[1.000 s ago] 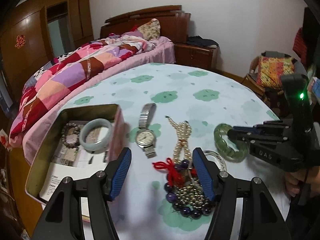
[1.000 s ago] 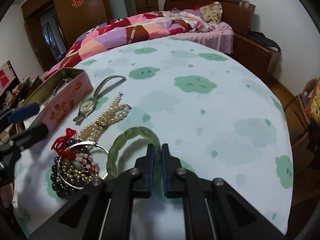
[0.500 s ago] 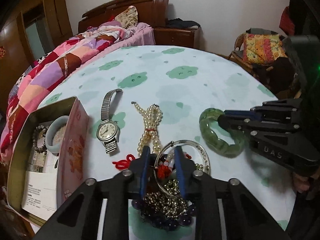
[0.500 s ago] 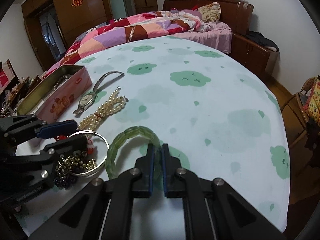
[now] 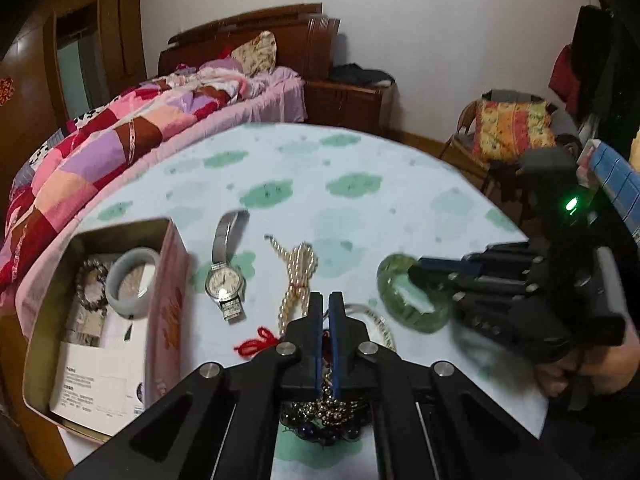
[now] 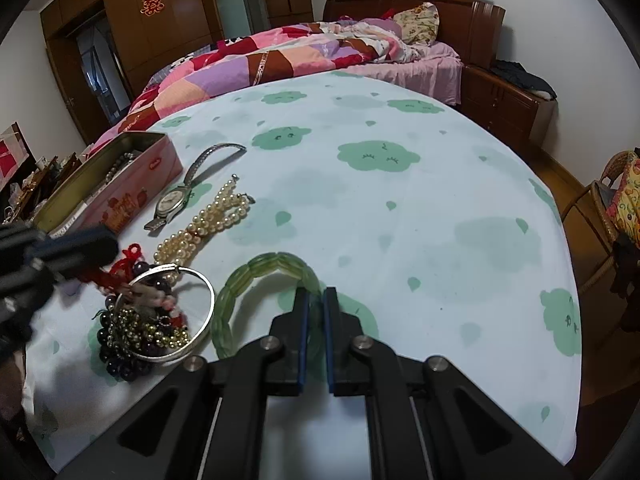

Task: Organize jewelry

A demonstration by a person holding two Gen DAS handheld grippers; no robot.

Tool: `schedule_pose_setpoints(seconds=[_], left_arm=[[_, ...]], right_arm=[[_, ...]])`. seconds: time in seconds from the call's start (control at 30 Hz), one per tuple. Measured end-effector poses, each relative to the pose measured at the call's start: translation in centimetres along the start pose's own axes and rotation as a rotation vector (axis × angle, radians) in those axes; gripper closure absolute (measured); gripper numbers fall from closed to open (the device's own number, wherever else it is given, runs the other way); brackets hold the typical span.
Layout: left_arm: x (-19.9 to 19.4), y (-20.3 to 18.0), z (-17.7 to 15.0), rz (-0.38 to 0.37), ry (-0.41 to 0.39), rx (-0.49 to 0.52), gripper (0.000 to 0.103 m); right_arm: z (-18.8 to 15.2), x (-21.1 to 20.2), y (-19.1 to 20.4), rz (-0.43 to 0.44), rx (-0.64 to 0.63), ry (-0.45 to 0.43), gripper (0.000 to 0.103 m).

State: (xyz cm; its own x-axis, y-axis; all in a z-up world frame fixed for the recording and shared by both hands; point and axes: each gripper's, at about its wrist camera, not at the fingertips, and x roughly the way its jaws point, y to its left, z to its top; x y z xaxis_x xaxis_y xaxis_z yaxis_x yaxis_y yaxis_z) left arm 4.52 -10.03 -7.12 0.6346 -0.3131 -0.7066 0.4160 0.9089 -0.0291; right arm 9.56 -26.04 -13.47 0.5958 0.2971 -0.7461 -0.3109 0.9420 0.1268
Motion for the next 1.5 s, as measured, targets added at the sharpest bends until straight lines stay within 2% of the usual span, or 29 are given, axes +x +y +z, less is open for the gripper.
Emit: schedule_pose_setpoints(seconds=[0.2, 0.27, 0.33, 0.37, 0.4, 0.57, 0.67, 0.73, 0.77, 0.83, 0.97, 1.0, 1.1, 1.37, 1.5], left_arm=[[-0.8, 0.6, -0.6, 0.026, -0.009, -0.008, 0.1], [-0.7, 0.6, -1.1, 0.048, 0.019, -0.02, 0.086], [-0.7, 0.5, -1.8, 0.043, 0.024, -0.033, 0.047], [-0.9, 0.5, -2.1, 0.064, 0.012, -0.036, 0.04], [-1.0, 0.4, -2.3, 0.074, 0.0, -0.034, 0.038], [-0.8, 0.0, -2.8, 0.026, 0.01, -0.032, 0.038], [0.1, -0.5, -3.3, 0.037, 0.042, -0.006, 0.038], [0.8, 0.1, -3.3, 0.052, 0.053, -0.027, 0.04], [1.0, 0.4, -3.3, 0.056, 0.057, -0.038, 0.043], [1.5, 1.0, -3.3, 0.053, 0.071, -0.059, 0.064], [1.7, 0.8, -3.3, 0.024, 0.084, -0.049, 0.084], [1.5, 0.7, -3.3, 0.018, 0.083, -0.044, 0.094], [0.4, 0.4, -3.1, 0.021, 0.058, -0.03, 0.095], [-5.8, 1.5, 0.4, 0.003, -0.099, -0.042, 0.095], [-7.7, 2.7, 1.8, 0.015, -0.148, -0.047, 0.095]], right_arm=[[0.0, 0.0, -0.2, 0.003, 0.005, 0.0, 0.094], [-0.1, 0.0, -0.1, 0.001, 0.006, -0.001, 0.094], [-0.2, -0.2, 0.0, -0.006, 0.001, -0.007, 0.094], [-0.3, -0.3, 0.2, -0.009, -0.004, -0.01, 0.094], [-0.3, -0.4, 0.3, -0.011, -0.01, -0.011, 0.094], [-0.3, -0.4, 0.1, 0.0, -0.002, -0.009, 0.094], [-0.3, -0.4, 0.1, 0.004, 0.002, -0.009, 0.094], [-0.3, -0.4, 0.1, 0.003, -0.002, -0.009, 0.094], [-0.3, -0.3, 0.1, 0.003, -0.003, -0.009, 0.094], [-0.3, -0.4, 0.0, 0.003, -0.004, -0.009, 0.093], [-0.2, -0.4, 0.1, 0.001, -0.005, -0.009, 0.093], [-0.2, -0.4, 0.1, 0.001, -0.005, -0.009, 0.093], [-0.2, -0.4, 0.0, 0.001, -0.001, -0.014, 0.093], [-0.1, -1.2, -0.2, 0.018, 0.021, -0.057, 0.093], [0.6, -2.3, 0.2, 0.041, 0.018, -0.082, 0.093]])
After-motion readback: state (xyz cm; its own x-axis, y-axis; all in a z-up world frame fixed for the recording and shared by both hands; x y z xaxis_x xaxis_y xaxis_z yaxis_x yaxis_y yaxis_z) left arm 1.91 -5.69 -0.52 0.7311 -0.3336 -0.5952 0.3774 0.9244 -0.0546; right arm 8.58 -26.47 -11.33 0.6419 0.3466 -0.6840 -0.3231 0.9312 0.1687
